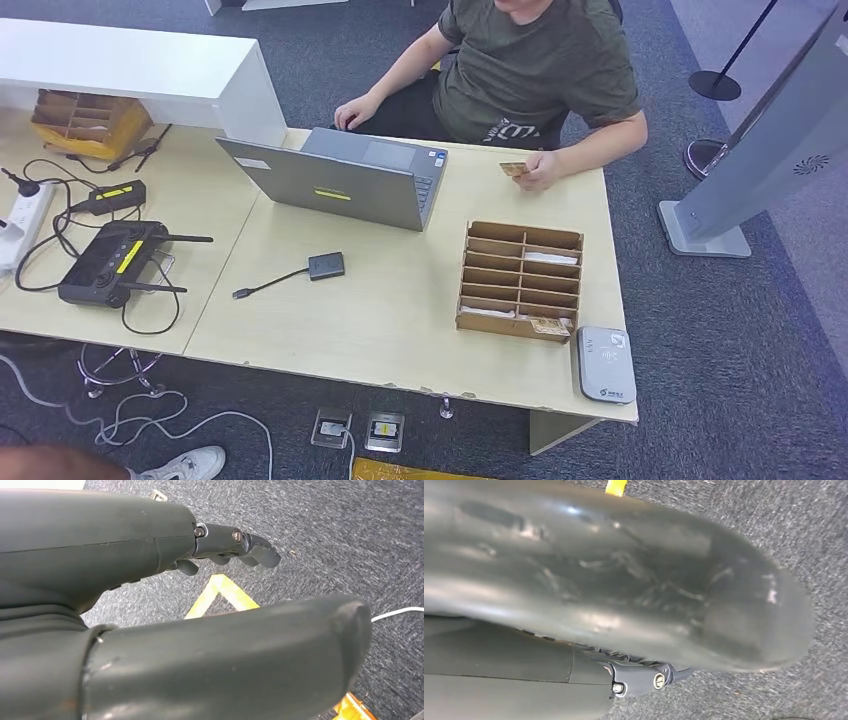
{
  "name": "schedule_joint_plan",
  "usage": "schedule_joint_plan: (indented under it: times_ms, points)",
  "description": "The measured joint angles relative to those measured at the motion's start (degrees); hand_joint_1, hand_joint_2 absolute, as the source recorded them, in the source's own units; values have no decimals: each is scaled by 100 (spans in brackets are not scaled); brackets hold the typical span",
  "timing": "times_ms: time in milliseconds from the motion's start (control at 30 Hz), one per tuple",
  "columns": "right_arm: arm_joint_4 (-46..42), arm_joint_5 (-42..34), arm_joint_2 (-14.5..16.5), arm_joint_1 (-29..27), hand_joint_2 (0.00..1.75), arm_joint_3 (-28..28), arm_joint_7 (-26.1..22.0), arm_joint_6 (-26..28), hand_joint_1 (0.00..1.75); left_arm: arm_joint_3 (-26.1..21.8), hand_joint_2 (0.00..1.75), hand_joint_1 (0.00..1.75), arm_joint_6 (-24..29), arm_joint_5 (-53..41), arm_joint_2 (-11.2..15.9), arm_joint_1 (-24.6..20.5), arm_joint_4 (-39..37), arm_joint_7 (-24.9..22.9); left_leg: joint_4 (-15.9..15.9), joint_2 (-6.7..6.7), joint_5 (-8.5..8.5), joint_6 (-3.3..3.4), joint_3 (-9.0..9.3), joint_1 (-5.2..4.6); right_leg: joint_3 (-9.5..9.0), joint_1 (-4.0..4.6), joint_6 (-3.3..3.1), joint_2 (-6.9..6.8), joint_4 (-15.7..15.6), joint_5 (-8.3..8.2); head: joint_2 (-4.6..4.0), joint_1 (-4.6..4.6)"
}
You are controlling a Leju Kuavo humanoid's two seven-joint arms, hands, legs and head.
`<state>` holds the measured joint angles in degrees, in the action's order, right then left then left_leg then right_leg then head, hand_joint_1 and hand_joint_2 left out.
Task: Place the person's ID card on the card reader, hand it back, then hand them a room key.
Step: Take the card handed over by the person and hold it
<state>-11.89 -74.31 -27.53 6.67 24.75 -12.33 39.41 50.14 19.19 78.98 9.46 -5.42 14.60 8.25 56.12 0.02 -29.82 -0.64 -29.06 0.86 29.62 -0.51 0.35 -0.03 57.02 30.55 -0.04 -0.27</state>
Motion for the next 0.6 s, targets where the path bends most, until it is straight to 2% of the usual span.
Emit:
schedule_joint_plan:
  times_ms: [600]
  points:
    - [-74,5,-1,-31,0,1,140,0,0,2,0,0,-5,-67,-40,-1,0,-3,0,1,0,0,1,0,3,0,0,3,0,0,0,-1]
